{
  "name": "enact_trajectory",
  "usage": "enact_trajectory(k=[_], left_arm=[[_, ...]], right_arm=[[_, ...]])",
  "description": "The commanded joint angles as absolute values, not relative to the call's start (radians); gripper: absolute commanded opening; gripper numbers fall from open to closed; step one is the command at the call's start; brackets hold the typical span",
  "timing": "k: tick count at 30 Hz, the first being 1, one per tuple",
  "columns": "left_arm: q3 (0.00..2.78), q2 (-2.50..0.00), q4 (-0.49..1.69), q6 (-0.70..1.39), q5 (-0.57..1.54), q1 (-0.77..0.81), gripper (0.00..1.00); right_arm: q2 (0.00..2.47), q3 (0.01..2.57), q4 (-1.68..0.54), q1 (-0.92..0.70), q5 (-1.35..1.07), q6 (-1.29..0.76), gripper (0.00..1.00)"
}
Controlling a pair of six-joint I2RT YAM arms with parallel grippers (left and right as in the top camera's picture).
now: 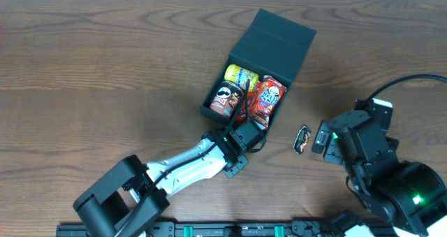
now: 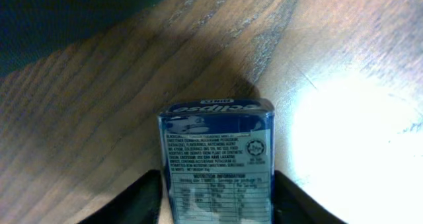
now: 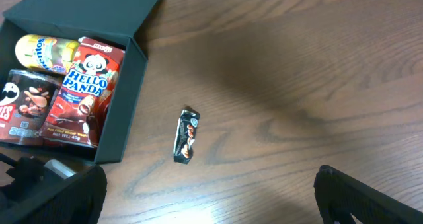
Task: Pack container
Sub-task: 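Lift the Eclipse tin and lower it into the box beside the Pringles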
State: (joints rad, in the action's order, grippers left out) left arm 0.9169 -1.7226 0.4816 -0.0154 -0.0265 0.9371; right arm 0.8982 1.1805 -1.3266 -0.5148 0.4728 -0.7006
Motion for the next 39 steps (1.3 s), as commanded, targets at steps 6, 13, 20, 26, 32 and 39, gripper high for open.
enact_trajectory(k=[6,13,20,26,32,39], left_arm=[[0.946,-1.739,0.495,-0.010,-0.033,0.937,0.30],[1.000,-1.738,0.576,0.027,-0.032,0.937,0.07],[1.089,-1.711,0.738,0.049,-0.025,0.937,0.06],[1.168,-1.592,0.857,0.049,-0.026,0.937,0.06],[1.245,-1.500,0.860,0.049,-0.075,0.929,0.06],[1.340,-1.561,0.777,0.012,-0.108,0.847,0.06]], right_arm=[[0.895,1.174,-1.329,-0.524,0.501,-0.717,0.99],[0.895,1.174,-1.329,-0.524,0.501,-0.717,0.99],[0.895,1.174,-1.328,-0.524,0.505,-0.718,0.99],[0.895,1.174,-1.328,-0.524,0.520,-0.718,0.99],[0.895,1.174,-1.326,-0.524,0.520,-0.718,0.99],[0.895,1.174,-1.324,-0.524,0.519,-0.729,0.99]])
